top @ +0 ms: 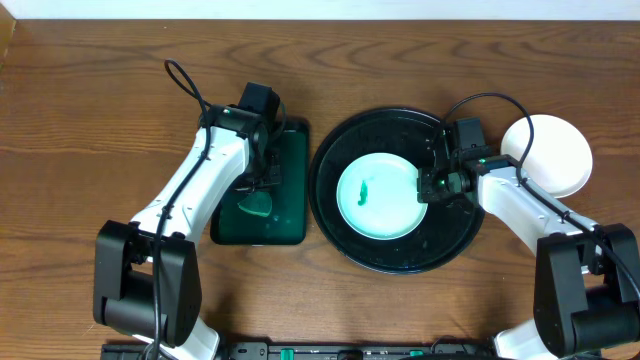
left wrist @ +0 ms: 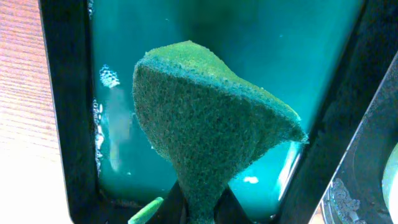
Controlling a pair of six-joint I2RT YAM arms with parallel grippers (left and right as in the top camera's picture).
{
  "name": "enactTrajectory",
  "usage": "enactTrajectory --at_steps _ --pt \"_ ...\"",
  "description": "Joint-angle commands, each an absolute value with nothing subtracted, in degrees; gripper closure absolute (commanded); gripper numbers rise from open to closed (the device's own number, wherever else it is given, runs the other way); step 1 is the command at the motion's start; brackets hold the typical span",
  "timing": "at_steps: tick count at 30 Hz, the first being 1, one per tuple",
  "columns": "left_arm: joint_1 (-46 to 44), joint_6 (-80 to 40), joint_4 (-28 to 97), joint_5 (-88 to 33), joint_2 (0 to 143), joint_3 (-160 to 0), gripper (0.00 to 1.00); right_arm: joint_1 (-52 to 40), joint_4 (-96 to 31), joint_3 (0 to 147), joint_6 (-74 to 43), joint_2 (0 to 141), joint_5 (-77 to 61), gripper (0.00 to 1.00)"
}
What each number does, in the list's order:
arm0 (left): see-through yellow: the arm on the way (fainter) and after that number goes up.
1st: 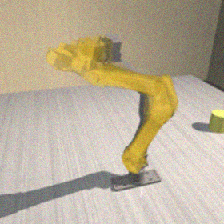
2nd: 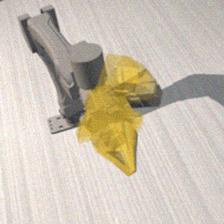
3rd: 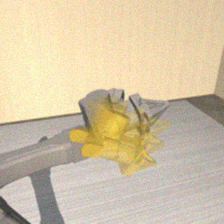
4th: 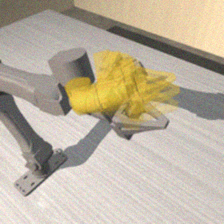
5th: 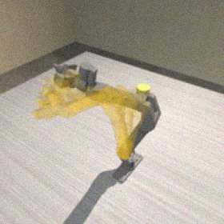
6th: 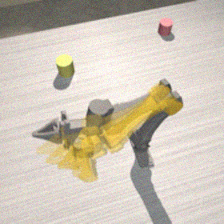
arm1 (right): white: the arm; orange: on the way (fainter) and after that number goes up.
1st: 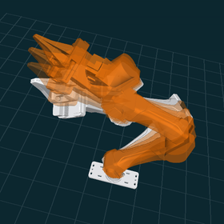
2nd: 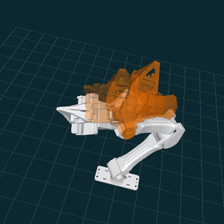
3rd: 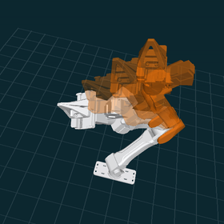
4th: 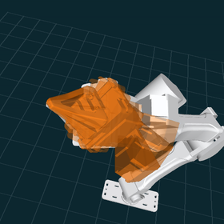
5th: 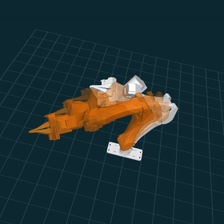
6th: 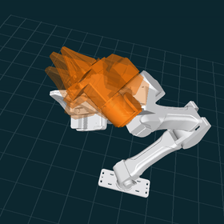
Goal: Clean dirty plates on tray and stack at the side
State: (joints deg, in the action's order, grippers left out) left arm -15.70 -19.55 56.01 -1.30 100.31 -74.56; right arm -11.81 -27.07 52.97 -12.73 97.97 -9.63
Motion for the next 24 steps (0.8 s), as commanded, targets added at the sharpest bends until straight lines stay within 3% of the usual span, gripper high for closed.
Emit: enactTrajectory --at_steps 1,24 --pt "-15.73 -20.23 56.03 -0.58 100.42 -74.67 0.92 -12.1 -26.74 52.47 -12.6 97.62 -10.02 0.99" --pt "-15.73 -19.46 55.09 -0.54 100.42 -73.17 0.93 -12.1 -26.76 52.47 -12.6 97.6 -10.92 0.99"
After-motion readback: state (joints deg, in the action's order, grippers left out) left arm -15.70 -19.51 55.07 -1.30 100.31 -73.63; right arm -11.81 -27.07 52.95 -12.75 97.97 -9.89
